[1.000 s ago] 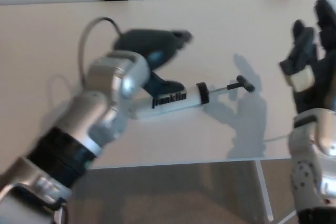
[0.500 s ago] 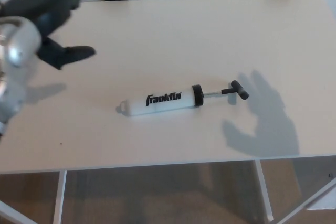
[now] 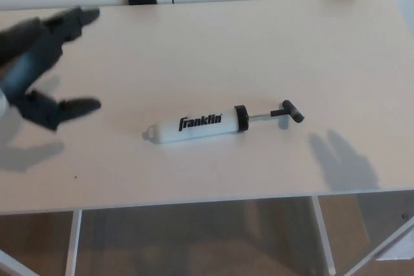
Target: The robot walks towards a desk on which an air pump is kept in the middle. It lifts it up and holds it with its left hand and uses its right hand to compress it by pushing its handle inwards.
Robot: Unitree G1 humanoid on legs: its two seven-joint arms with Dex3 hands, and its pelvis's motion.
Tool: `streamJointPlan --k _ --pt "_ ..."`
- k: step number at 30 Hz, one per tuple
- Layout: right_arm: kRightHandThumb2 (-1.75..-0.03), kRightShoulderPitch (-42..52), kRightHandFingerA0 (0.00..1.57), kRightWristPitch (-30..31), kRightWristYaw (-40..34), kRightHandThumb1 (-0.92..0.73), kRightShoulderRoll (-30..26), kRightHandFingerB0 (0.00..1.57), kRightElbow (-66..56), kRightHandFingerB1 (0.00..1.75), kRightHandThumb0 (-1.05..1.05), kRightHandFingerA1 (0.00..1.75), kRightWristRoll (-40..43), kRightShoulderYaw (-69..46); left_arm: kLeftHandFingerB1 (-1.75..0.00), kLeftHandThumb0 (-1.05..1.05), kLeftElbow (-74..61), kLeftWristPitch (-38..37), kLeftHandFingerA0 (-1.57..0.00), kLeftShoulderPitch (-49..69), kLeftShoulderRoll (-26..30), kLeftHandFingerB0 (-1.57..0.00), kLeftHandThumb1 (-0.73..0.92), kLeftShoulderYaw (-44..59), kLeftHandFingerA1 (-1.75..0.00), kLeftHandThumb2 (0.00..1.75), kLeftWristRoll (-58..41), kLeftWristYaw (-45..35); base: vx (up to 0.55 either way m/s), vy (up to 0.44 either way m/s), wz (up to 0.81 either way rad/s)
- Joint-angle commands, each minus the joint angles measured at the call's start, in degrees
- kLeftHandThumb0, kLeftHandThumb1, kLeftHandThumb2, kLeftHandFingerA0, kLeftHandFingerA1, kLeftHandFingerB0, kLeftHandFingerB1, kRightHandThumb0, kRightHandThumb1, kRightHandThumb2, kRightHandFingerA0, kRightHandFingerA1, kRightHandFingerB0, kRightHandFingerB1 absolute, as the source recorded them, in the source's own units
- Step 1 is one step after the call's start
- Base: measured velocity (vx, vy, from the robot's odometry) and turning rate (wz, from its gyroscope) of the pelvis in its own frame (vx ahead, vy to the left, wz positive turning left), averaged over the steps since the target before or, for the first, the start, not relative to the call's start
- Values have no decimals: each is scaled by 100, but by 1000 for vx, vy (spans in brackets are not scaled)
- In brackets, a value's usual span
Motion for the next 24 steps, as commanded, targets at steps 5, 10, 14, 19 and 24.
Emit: streamJointPlan --k 5,10,14,19,24 --pt "-108 3297 11 -1754 2641 -72 526 7 -966 32 -93 44 2141 -1342 -41 -44 -2463 -377 -44 5210 -1360 -65 55 5308 -38 57 -9985 -5126 0 0 0" --pt "-108 3527 9 -1978 2934 -72 711 6 -525 33 -88 43 2207 -1392 -54 -38 -1348 1622 -46 5755 -792 -68 66 6230 -58 60 -10766 -6316 0 0 0" --pt "-69 3606 20 -2049 2964 -91 808 12 -330 24 -89 32 2107 -1221 -53 -51 -1094 1674 -54 5832 -588 -69 70 6046 -53 61 -10855 -6317 0 0 0" --pt "-68 3773 22 -2297 3209 -89 885 14 649 26 -90 40 1566 -828 -48 -49 -773 295 -61 7224 429 -71 53 5466 -53 56 -9782 -6317 0 0 0" --pt "-107 3781 19 -2382 3590 -71 881 9 1831 42 -85 52 1488 -898 -48 -48 -249 36 -71 7434 353 -79 53 5421 -50 56 -9480 -6317 0 0 0"
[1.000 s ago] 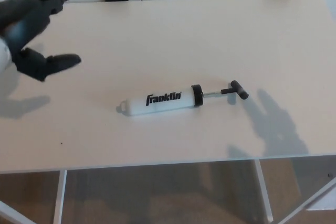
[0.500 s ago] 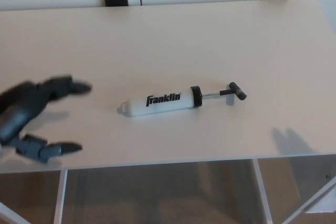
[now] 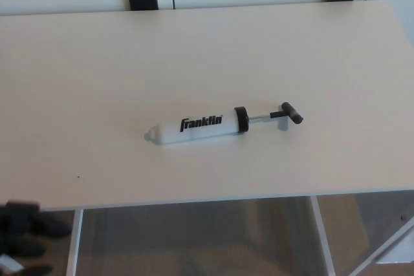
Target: The robot walks towards a desk on which an air pump is kept in the middle. It lifts it up and holds it with its left hand and uses its right hand to compress it by pushing its handle inwards.
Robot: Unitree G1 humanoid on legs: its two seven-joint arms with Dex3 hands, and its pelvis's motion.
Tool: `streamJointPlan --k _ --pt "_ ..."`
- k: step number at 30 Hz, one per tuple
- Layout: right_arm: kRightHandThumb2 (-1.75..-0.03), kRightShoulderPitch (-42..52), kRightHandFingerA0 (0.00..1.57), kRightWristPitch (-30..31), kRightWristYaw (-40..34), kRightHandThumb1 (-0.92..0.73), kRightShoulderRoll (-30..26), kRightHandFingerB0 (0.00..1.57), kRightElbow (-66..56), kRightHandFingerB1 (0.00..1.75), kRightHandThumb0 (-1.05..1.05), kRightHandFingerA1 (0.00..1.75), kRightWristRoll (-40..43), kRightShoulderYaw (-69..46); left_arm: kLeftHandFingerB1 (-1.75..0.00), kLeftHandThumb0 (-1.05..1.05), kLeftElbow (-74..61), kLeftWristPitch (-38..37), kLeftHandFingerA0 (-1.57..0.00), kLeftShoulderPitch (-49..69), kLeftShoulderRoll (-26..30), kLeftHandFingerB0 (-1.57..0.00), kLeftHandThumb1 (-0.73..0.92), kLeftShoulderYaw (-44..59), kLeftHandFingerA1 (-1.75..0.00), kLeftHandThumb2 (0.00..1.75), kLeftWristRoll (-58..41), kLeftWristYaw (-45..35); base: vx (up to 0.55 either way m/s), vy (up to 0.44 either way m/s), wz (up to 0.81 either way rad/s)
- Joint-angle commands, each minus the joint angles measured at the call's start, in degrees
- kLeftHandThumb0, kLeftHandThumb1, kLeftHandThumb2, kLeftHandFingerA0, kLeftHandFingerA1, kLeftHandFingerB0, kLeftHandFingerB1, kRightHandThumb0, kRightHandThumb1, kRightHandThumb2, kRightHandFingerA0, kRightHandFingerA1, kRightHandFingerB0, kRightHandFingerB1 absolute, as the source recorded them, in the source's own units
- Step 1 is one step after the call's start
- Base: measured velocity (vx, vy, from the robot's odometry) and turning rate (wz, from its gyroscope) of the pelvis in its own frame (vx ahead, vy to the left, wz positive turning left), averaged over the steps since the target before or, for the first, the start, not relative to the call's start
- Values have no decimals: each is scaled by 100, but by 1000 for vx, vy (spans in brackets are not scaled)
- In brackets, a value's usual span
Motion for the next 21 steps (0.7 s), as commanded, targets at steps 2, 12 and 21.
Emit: streamJointPlan --k 2,12,21 --pt "-68 1715 39 -1919 2888 -90 557 24 2429 30 -87 44 1152 -843 -40 -47 1082 -252 -58 3421 929 -64 57 3203 -45 58 -7061 -5145 0 0 0" --pt "-66 473 26 1242 2225 -84 -170 19 4873 31 -88 53 2617 -1999 -38 -52 5469 555 -56 1068 991 -55 51 2775 -46 56 -4574 -5145 0 0 0" --pt "-105 -358 17 2080 2254 -69 -587 13 6168 45 -90 58 3154 -2598 -27 -71 6176 551 -21 81 -193 -19 82 3082 -32 65 -3845 -2333 0 0 0"
